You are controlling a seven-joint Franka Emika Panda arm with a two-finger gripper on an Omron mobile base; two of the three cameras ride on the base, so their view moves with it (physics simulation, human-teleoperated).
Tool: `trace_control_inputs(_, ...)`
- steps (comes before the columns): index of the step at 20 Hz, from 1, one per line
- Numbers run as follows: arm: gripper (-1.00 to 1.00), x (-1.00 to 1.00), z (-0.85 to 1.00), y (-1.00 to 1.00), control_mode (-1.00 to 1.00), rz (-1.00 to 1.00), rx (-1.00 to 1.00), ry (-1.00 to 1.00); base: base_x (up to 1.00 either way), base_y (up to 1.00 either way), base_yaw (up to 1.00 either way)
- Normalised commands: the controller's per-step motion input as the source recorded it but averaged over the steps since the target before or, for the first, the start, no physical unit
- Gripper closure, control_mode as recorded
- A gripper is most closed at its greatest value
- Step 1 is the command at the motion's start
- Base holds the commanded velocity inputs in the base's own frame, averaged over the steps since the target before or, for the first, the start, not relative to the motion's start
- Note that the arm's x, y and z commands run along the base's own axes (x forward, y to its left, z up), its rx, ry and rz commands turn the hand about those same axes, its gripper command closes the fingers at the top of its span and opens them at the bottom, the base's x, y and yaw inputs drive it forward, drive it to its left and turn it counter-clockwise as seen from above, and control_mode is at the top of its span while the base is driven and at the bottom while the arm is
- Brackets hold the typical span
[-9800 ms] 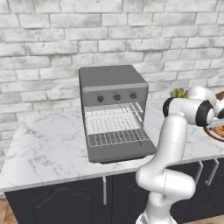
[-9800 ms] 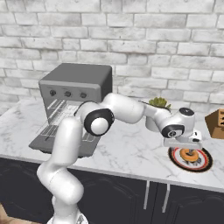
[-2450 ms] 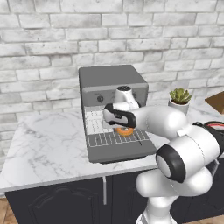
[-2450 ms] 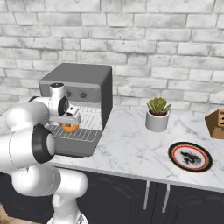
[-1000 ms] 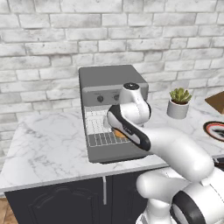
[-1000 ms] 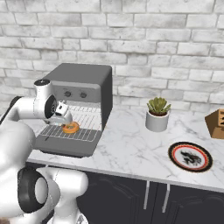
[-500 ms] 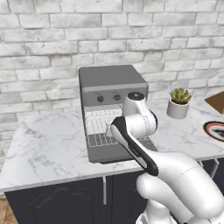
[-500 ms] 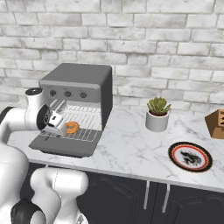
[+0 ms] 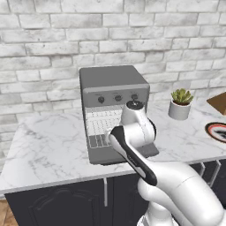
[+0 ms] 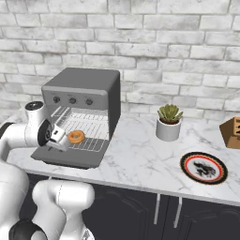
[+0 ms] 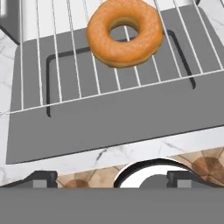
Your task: Pick up the bagel from the plate, place it on the toaster oven rack, close the door, and set the timer.
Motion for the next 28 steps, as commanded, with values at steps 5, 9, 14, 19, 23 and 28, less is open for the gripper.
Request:
trace_control_inputs(5, -1.0, 0.17, -0.22, 0.18, -1.0, 0.0, 0.0, 0.01, 0.0, 0.0, 0.0)
trace_control_inputs(9, -1.0, 0.21, -0.26, 0.19, -1.0, 0.0, 0.0, 0.03, 0.0, 0.0, 0.0)
trace_control_inputs(14, -1.0, 0.24, -0.24, 0.16, -1.0, 0.0, 0.0, 0.04, 0.0, 0.0, 0.0)
trace_control_inputs(19, -1.0, 0.23, -0.2, 0.13, -1.0, 0.0, 0.0, 0.04, 0.0, 0.0, 0.0)
trace_control_inputs(23, -1.0, 0.25, -0.16, 0.11, -1.0, 0.0, 0.0, 0.04, 0.0, 0.0, 0.0)
trace_control_inputs(28, -1.0, 0.27, -0.15, 0.11, -1.0, 0.0, 0.0, 0.03, 0.0, 0.0, 0.0)
